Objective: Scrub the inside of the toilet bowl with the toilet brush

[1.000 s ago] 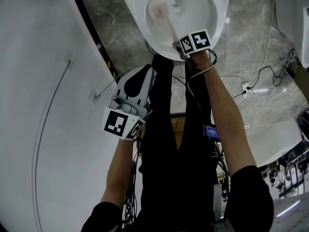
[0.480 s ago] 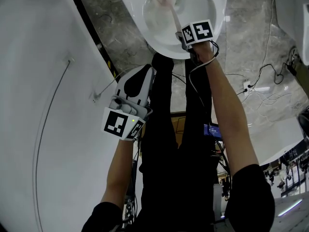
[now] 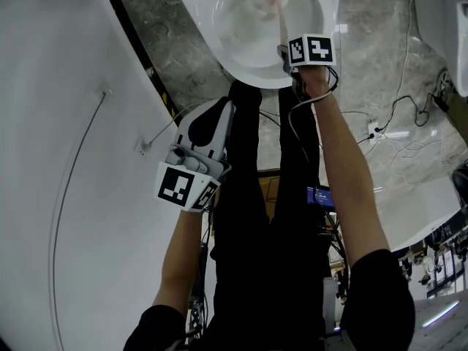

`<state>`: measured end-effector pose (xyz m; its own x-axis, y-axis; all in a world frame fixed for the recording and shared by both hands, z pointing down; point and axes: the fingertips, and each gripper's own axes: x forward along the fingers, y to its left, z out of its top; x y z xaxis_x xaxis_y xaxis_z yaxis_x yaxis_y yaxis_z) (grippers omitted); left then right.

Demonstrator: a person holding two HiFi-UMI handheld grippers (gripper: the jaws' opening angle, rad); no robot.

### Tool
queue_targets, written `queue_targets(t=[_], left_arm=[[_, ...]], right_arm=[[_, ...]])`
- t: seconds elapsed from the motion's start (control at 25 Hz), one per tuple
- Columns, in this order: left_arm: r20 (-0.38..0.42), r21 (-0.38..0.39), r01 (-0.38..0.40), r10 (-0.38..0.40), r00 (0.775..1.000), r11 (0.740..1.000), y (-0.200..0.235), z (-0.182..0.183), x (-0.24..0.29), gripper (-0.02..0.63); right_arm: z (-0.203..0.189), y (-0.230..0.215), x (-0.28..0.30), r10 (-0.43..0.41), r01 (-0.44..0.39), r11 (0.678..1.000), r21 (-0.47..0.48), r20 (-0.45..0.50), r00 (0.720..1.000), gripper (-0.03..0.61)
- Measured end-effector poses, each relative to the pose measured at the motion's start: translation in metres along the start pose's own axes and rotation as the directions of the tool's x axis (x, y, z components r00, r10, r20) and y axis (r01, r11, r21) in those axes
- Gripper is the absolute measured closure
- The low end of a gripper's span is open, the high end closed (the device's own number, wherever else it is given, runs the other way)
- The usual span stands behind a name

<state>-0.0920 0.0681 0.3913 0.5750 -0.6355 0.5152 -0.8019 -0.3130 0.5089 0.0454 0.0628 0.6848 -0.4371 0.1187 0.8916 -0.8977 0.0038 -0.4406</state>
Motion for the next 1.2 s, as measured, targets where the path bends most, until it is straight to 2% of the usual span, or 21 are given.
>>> queue_targets(t=[0.44, 0.72, 1.04, 1.2], left_arm=[[0.006, 0.002, 0.015, -0.015, 1.0, 1.0, -0.011, 0.004, 0.011, 0.604], [0.013, -0.001, 0.022, -0.022, 1.0, 1.0, -0.018, 0.005, 0.018, 0.604], [-0.007, -0.007, 0.008, -0.008, 1.0, 1.0, -0.014, -0.001, 0.021, 0.604], [-0.015, -0.018, 0.0, 0.0, 1.0, 1.0, -0.013, -0.003, 0.024, 0.604]], right_arm=[[-0.029, -0.032, -0.021, -0.01, 0.0, 0.983, 0.182, 0.051, 0.999, 0.477], [-0.057, -0.037, -0.023, -0.019, 0.012, 0.971, 0.24, 0.027, 0.999, 0.477], [-0.099, -0.03, -0.016, -0.006, 0.005, 0.933, 0.359, 0.001, 1.0, 0.477], [-0.111, -0.029, -0.017, -0.002, 0.01, 0.925, 0.38, -0.02, 1.0, 0.477]])
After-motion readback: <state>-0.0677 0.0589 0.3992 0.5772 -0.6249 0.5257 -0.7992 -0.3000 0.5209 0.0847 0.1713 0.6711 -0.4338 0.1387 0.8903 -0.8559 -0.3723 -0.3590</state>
